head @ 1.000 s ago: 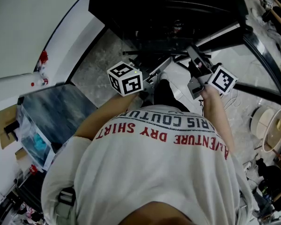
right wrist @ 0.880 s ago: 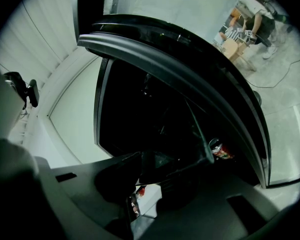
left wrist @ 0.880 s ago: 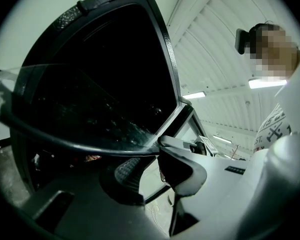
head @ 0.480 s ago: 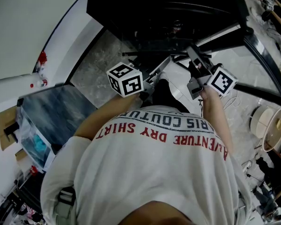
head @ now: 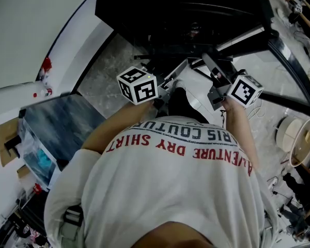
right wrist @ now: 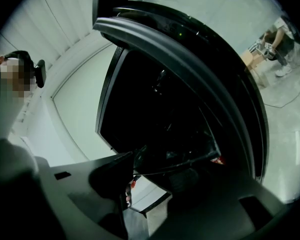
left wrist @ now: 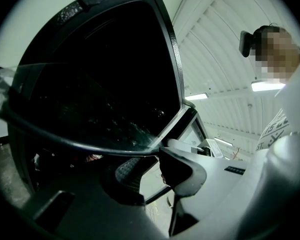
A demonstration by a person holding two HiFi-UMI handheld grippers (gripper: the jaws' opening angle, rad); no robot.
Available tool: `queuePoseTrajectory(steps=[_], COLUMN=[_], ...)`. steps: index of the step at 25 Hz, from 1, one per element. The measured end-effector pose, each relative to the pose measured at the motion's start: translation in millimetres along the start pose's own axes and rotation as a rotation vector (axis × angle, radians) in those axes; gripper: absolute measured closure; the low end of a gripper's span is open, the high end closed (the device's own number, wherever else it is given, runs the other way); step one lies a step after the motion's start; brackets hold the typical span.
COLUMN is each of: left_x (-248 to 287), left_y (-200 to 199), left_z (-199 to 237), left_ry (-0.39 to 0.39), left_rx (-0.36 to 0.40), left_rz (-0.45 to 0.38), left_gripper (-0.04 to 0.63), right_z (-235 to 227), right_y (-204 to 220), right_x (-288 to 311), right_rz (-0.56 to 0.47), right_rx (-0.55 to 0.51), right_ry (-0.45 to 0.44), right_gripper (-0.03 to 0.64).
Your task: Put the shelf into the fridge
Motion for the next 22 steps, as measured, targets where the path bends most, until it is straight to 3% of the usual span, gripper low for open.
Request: queuePoseTrajectory(steps=[11,22], left_x=[4,16], left_y=[-15,-25], left_z=[16,26], left_ry=[-0.04,-0.062], left_rx=[0.006,0.014], left_rz=[-0.01,-0.026], left_gripper=[0.482,0.482], right_z=[12,23], right_y=[17,22], right_x=[-9,-9], right_rz=[0.081,0.107], right_rx=[-0.141,-0.244], right_ry=[0.032,0.037], right_gripper=[0.422,0.546])
Point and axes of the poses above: the fingertips, and each gripper's own axes: x forward along the fingers, z to its left, y out of its underside, the point moved 1 cm from there along -x, backward along the fingers, and after that the axes turned 7 degrees about x, right-handed, at the moved point
